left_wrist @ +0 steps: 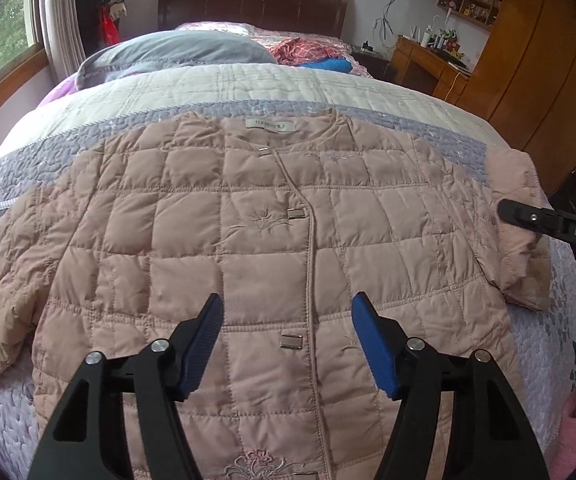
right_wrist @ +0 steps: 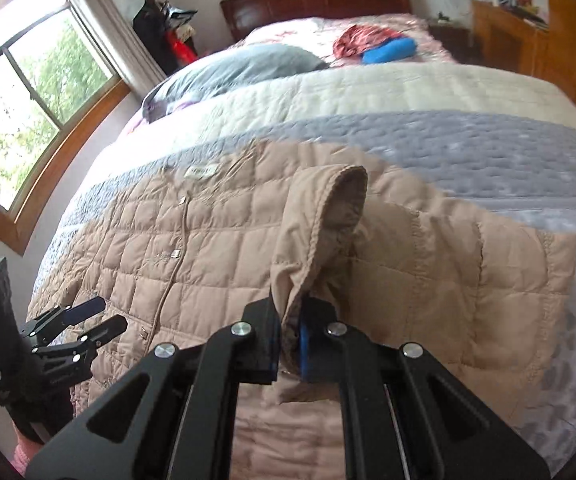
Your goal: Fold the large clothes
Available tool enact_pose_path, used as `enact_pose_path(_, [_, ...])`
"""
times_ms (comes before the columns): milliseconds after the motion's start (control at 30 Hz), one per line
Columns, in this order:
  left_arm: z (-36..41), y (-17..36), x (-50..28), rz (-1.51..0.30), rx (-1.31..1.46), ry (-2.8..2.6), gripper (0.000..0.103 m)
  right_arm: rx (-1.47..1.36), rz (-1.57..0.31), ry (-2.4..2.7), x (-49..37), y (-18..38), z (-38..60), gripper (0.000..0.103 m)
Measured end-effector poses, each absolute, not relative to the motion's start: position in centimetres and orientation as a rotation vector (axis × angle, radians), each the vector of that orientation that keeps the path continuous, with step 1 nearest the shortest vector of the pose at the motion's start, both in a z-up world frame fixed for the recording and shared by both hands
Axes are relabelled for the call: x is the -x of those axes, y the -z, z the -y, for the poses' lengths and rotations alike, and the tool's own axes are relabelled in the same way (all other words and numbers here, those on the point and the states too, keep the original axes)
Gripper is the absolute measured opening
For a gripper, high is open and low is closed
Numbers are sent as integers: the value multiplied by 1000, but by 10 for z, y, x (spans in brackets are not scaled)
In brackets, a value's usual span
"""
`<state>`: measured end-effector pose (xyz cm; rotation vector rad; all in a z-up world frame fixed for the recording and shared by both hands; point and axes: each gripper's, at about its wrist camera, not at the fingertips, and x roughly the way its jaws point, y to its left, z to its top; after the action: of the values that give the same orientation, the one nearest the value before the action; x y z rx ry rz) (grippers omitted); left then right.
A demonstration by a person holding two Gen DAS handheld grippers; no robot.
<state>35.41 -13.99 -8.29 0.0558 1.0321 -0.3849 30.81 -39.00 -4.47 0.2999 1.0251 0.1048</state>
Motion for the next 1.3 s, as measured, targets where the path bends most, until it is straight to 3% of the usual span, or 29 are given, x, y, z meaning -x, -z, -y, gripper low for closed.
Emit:
enact_pose_path(100, [136, 85, -356, -1044, -34, 401, 68, -334, -1076, -156, -322, 59, 380, 19])
enact_pose_path(200, [139, 88, -357, -1070, 9, 456, 68, -406, -1060, -264, -311, 59, 379, 45])
enact_pose_path(233, [142, 89, -358, -1076, 20, 475, 71, -417, -1045, -282, -307, 56, 379, 47])
enact_pose_path(367, [163, 93, -361, -1104, 70, 565, 76, -387, -974, -215, -268, 28, 407, 47])
enact_pose_path(600, [231, 108, -375, -1212, 121, 705, 77, -394, -886, 33, -198, 5, 488, 47])
enact_pose_path(633, [242, 113, -377, -1229, 117, 704, 74, -403, -884, 52, -196, 8, 496, 47])
enact_pose_path(667, [252, 117, -377, -1241, 113, 702, 66, -418, -885, 74, -191, 10, 505, 47])
enact_pose_path(700, [259, 121, -379, -1250, 109, 704, 54, -432, -889, 93, -188, 14, 514, 47])
enact_pose_path(733, [264, 123, -380, -1260, 99, 694, 28, -437, -893, 106, -186, 19, 517, 46])
enact_pose_path(767, [267, 126, -382, -1265, 102, 688, 19, -437, -899, 123, -184, 25, 520, 46])
enact_pose_path(867, [259, 119, -378, -1214, 147, 704, 15, -437, -916, 166, -184, 42, 525, 46])
enact_pose_path(1067, [196, 67, -360, -1013, 160, 668, 14, -502, -937, 107, -195, 61, 523, 44])
enact_pose_path(1300, [120, 42, -360, -904, 147, 525, 14, -503, -994, -49, -223, 69, 486, 40])
